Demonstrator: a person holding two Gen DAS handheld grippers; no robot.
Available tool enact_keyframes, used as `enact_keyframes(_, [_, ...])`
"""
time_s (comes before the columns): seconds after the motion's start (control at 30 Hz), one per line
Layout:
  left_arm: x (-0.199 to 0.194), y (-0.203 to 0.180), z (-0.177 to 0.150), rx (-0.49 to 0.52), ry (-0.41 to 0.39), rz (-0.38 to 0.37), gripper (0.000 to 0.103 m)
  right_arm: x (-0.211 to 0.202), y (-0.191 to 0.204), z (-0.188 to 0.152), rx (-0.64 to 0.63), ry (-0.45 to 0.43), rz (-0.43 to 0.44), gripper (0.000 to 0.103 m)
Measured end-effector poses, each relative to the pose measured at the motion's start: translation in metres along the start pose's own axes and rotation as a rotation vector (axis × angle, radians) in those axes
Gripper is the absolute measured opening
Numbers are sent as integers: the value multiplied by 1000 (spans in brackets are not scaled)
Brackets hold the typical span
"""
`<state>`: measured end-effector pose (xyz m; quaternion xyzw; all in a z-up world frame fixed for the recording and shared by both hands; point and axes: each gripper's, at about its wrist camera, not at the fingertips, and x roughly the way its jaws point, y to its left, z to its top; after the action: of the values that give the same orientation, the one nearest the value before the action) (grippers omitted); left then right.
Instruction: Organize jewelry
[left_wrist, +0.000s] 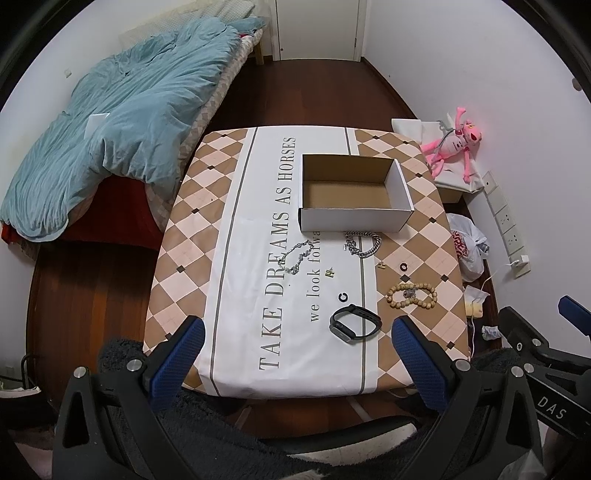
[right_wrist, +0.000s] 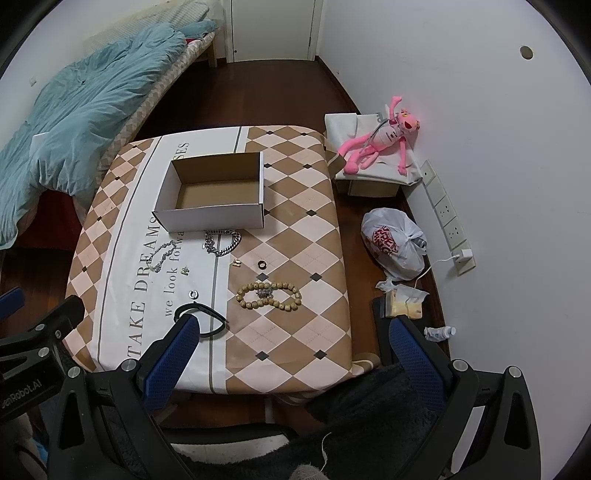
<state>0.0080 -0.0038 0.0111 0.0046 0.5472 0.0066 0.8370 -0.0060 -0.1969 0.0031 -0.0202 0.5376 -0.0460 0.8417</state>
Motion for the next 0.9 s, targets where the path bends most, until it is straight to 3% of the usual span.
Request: enact_keyframes(0.9, [2,-1,-5,-1,3,-13,103,-2,-3,2,5,-8,-10,103])
